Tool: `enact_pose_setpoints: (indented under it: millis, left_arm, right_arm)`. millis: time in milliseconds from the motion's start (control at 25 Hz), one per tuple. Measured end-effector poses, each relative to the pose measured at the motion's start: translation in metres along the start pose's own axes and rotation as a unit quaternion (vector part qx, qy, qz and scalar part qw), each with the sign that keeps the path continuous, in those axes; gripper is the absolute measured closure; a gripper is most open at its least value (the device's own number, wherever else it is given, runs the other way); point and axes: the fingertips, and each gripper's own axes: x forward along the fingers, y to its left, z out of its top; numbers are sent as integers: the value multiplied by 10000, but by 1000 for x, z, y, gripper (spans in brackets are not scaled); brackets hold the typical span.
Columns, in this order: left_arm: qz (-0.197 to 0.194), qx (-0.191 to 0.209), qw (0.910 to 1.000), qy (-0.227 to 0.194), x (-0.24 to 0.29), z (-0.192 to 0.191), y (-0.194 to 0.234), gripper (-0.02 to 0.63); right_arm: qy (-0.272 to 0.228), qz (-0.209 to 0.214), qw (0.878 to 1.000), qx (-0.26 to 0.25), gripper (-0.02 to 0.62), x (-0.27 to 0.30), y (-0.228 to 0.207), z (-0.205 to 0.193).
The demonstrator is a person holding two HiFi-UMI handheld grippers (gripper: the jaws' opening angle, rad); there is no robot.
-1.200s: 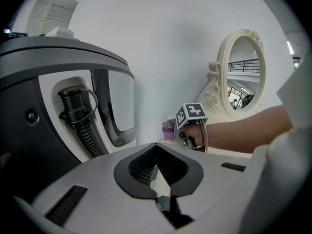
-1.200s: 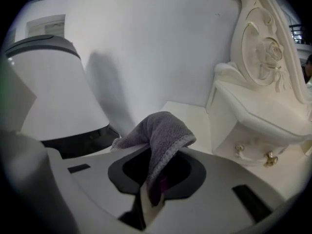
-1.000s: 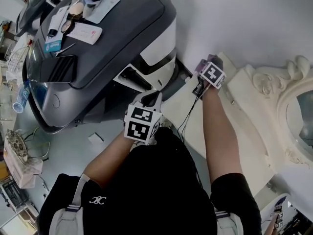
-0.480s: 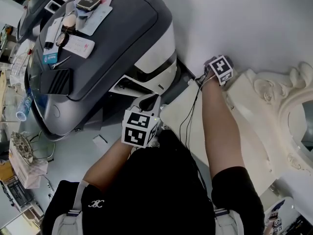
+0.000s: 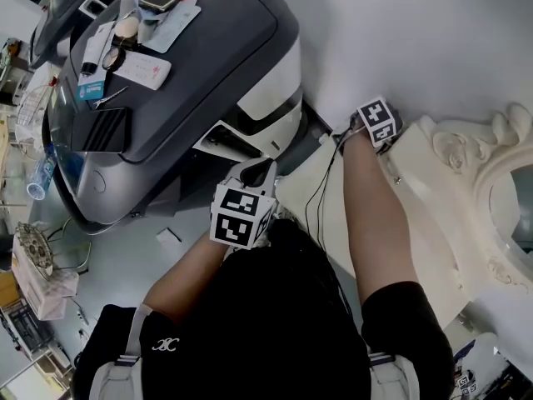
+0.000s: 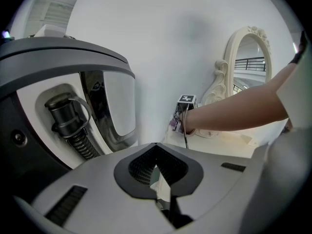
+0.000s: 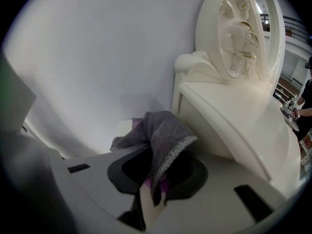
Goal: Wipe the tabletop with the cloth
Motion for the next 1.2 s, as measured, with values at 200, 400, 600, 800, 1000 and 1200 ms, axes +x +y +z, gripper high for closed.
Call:
enact_pose_setpoints:
  millis: [200, 400, 600, 800, 1000, 1200]
  left_arm:
    - [-6, 23, 10000, -24, -8, -5, 0, 607]
    - [-47, 71, 9999, -63, -16, -9, -5, 606]
    - [-111, 156, 9997, -137, -24, -13, -17, 607]
    - [-65, 207, 9993, -312, -37, -14, -21, 607]
    - [4, 144, 9989, -440, -54, -20, -16, 607]
    - [52, 151, 9982, -572, -75, -26, -14, 607]
  right_arm:
    - [-94, -21, 9999, -76, 531, -9, -2, -10]
    - [-116, 128, 9996, -207, 531, -22, -6, -26]
    - [-145, 435, 9981, -422, 531, -36, -13, -45]
    - [-302, 882, 9924, -805, 531, -53, -17, -62]
    - [-106, 1393, 9840, -1106, 531, -75, -17, -92]
    - [113, 1822, 9721, -1474, 531, -97, -15, -123]
